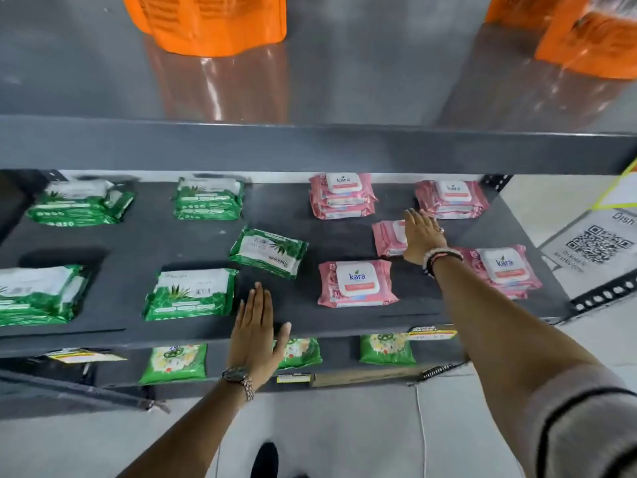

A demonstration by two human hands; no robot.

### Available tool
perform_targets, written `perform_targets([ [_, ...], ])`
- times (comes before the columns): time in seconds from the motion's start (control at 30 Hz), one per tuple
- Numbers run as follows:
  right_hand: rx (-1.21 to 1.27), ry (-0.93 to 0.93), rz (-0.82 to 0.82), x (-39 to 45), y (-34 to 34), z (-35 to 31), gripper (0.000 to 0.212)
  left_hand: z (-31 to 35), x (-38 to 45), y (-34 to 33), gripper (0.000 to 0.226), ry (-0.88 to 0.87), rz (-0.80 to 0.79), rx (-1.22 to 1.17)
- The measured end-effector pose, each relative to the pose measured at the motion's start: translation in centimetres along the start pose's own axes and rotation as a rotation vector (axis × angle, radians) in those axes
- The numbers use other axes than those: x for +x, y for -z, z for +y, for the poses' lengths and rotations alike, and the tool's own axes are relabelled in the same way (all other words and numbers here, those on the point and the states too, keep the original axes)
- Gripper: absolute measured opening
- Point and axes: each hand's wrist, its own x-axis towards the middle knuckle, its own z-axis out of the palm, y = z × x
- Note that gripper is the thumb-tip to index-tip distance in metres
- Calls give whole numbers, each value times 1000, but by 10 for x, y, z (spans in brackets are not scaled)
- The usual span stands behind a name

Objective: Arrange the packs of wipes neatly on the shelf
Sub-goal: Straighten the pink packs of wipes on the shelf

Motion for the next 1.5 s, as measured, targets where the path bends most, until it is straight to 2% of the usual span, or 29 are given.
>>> perform_targets([
  [0.1,-28,-22,-59,11,2,1,89,-1,1,-3,81,-3,56,-11],
  [0.17,-50,3,-66,14,5,0,82,-2,2,-5,80,-19,79,11],
  [0.27,-55,24,-33,13,6,3,72,-2,3,-6,78,-28,102,12],
  [0.43,96,10,43,-1,20,4,75,-3,3,-10,80,-16,85,29],
  [0.6,119,145,118,-32,39,-11,75,-2,2,-9,81,-16,88,9],
  [0.77,224,263,67,-77,36,-46,69,-1,-1,-5,81,-22,104,-20],
  [0.9,179,346,19,-96,28,-70,67,2,-4,-1,80,-25,118,-19],
  [1.07,83,377,-75,-96,27,-78,78,3,-3,-2,82,-6,109,8],
  [1.17,149,405,-158,-94,30,-75,88,2,-3,-4,82,-3,104,14],
  [1.27,263,367,-175,-94,32,-72,84,0,-2,-6,82,-4,103,8],
  [1.33,282,308,-118,-95,32,-72,80,-1,-1,-6,81,-7,104,-1],
  [1.43,253,172,-12,-96,30,-74,77,-1,-1,-7,81,-11,106,-18],
  [1.5,232,45,-9,-95,28,-80,81,-1,-1,-7,81,-10,101,-6],
])
